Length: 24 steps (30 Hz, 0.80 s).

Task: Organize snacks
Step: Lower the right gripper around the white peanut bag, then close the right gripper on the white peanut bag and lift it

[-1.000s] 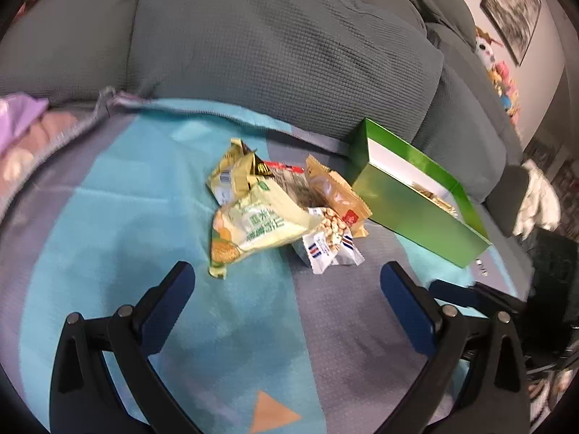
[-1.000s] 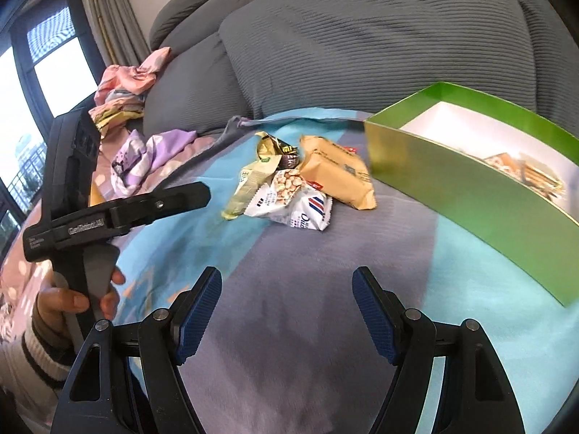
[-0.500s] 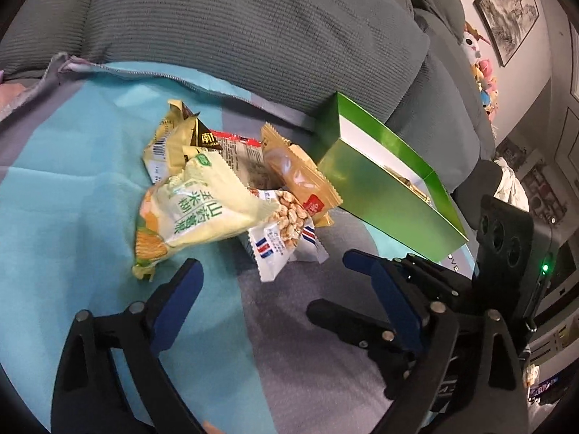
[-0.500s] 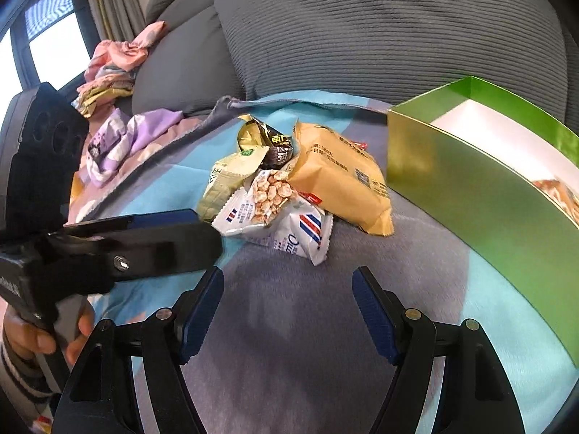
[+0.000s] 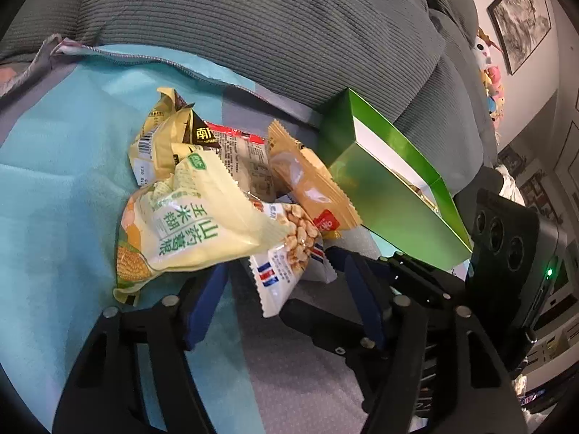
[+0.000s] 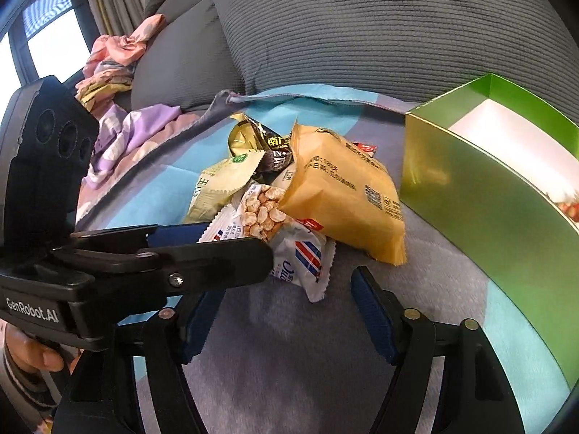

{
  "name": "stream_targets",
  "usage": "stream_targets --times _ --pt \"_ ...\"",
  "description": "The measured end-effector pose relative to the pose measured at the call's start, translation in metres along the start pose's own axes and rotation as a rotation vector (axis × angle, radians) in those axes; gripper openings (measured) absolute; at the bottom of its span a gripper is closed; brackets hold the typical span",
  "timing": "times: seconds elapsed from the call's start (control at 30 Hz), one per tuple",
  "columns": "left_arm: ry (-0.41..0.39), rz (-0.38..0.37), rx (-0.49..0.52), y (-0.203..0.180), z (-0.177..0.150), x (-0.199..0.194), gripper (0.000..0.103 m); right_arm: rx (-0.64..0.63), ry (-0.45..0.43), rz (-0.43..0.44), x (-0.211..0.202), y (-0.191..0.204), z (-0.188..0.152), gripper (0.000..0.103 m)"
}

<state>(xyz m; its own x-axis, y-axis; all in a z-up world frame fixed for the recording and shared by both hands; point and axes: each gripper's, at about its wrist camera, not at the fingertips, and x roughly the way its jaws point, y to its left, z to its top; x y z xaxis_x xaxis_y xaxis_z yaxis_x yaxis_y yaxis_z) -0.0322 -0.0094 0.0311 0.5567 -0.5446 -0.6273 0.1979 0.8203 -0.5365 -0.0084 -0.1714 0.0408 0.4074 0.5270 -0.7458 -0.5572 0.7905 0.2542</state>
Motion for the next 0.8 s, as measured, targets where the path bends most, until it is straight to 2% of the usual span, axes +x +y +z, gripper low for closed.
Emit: stream_targets --times 0.03,0.1,0.13,0.2,0.27,0.37,0.43,0.8 --pt "0.003 -0.003 0.0 0.0 0.0 0.0 0.049 -0.002 0.003 0.004 0.001 0.0 0.0 0.065" --pt "0.008 -0.003 -0.003 0.002 0.001 0.001 0.047 0.001 0.007 0.003 0.003 0.0 0.001 0.061" --pt "0.012 -0.005 -0.006 0.003 0.001 0.001 0.046 0.004 0.01 0.011 0.004 -0.002 0.002 0.055" --pt "0.015 0.008 -0.01 0.006 0.002 0.001 0.037 0.012 0.015 0.011 0.005 -0.002 0.003 0.05" --pt "0.014 0.007 -0.019 0.01 0.003 0.0 0.037 0.014 0.018 0.012 0.006 -0.002 0.003 0.044" --pt "0.012 0.02 -0.005 0.01 0.002 -0.002 0.037 0.013 0.015 0.004 0.005 -0.003 0.003 0.03" --pt "0.015 0.04 0.006 0.01 0.001 -0.003 0.034 0.017 0.004 0.005 0.002 -0.004 0.003 0.016" --pt "0.02 0.027 0.044 -0.009 -0.012 -0.019 0.032 0.017 -0.051 0.009 -0.027 0.004 -0.013 0.013"
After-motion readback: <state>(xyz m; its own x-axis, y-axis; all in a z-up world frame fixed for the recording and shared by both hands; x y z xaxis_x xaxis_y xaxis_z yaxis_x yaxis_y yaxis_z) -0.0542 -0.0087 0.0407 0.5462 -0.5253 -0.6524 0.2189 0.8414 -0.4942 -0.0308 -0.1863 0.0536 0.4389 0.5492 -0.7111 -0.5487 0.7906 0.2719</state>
